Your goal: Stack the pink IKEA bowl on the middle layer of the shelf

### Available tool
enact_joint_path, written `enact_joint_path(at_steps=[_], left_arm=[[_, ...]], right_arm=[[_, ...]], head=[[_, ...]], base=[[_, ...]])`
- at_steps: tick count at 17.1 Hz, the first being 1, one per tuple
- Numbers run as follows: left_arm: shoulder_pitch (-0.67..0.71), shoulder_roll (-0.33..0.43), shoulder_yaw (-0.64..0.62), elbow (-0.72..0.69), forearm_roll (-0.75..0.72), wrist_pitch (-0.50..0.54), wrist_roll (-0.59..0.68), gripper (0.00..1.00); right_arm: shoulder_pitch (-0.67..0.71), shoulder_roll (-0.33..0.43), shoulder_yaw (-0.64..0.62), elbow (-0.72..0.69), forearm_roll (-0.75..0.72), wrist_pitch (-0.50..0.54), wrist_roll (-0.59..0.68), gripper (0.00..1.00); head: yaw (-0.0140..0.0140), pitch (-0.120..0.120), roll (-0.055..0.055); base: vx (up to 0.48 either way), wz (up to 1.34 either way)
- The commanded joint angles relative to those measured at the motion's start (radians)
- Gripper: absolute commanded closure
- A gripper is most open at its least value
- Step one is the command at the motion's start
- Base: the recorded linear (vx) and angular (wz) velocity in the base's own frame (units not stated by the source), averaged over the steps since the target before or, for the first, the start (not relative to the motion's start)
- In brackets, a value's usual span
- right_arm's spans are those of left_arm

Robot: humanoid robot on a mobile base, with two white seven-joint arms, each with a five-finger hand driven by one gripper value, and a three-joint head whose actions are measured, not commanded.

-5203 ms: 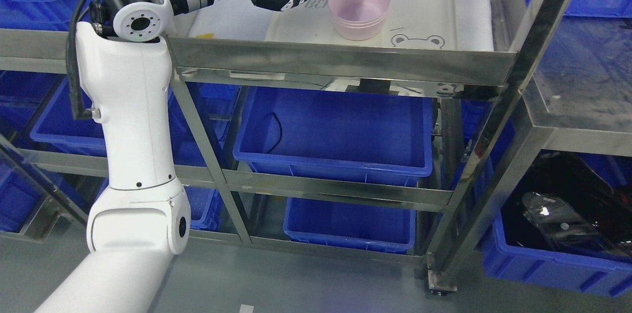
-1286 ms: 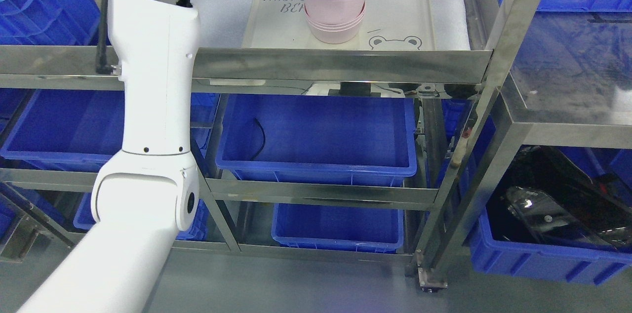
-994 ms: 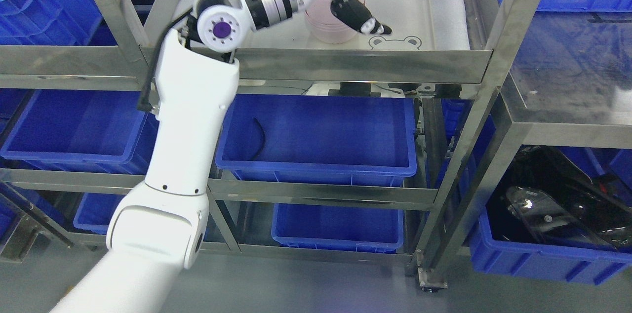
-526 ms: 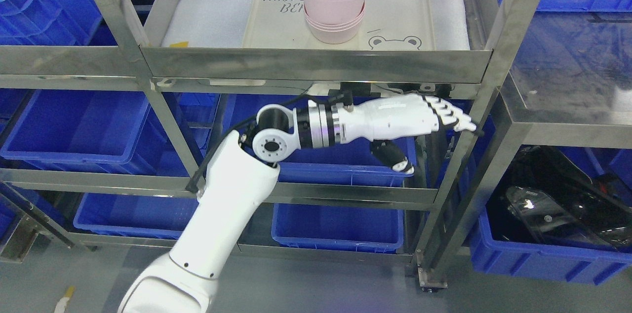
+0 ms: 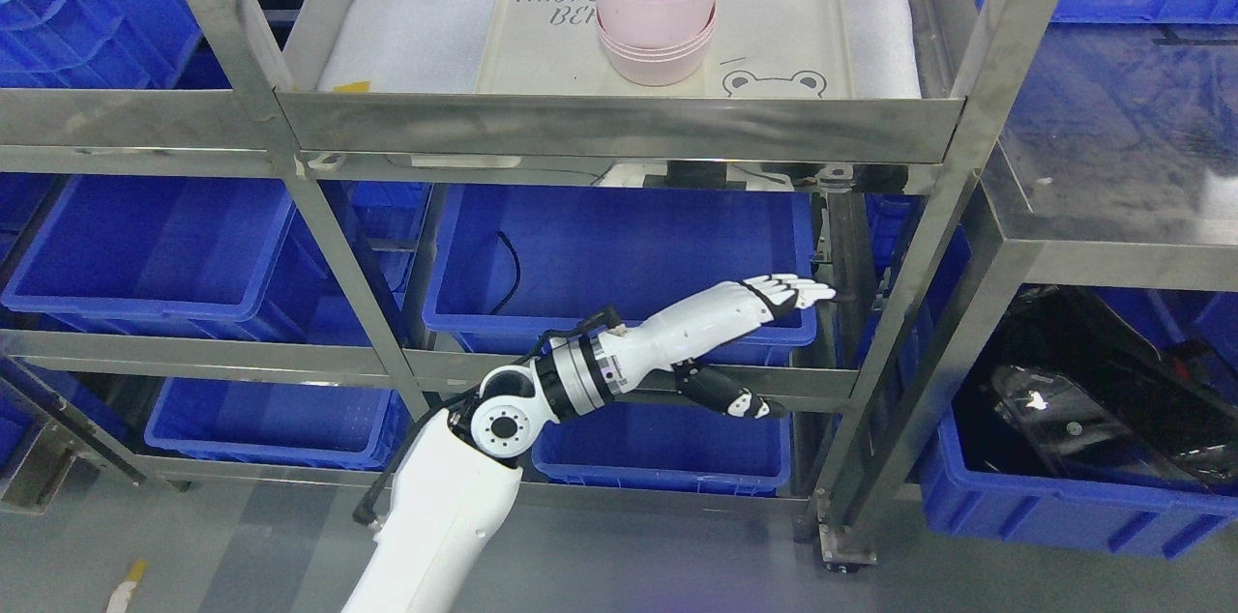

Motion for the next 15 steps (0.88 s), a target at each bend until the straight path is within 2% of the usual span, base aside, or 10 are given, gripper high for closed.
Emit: enact_joint_path(at_steps=[1,3,8,11,15], left_arm=[[0.091,0.016,0.233,0.165,0.133,0.101,0.16,0.0],[0.091,0.016,0.294,0.167,0.17,0.163,0.237,0.0],[0.089,0.016,0.348,0.168,0.286,0.342,0.288,0.0],[0.088,0.016,0.356,0.168,0.299,0.355,0.336,0.0],[0.083,0.016,0.35,0.162,0.325,0.346,0.333,0.0]], right_arm=[[0.023,-0.017,0.0,-0.017,0.0,0.001,-0.002,0.0],[0.023,-0.017,0.0,-0.017,0.0,0.001,-0.002,0.0],[0.023,-0.017,0.0,-0.017,0.0,0.001,-0.002,0.0],[0.023,-0.017,0.0,-0.017,0.0,0.001,-0.002,0.0],[0.023,-0.017,0.0,-0.017,0.0,0.001,-0.002,0.0]], head=[[0.0,0.0,0.0],[0.0,0.0,0.0],[0.0,0.0,0.0],[0.0,0.0,0.0],[0.0,0.0,0.0]], base=[[0.0,0.0],[0.0,0.0],[0.0,0.0],[0.0,0.0],[0.0,0.0]])
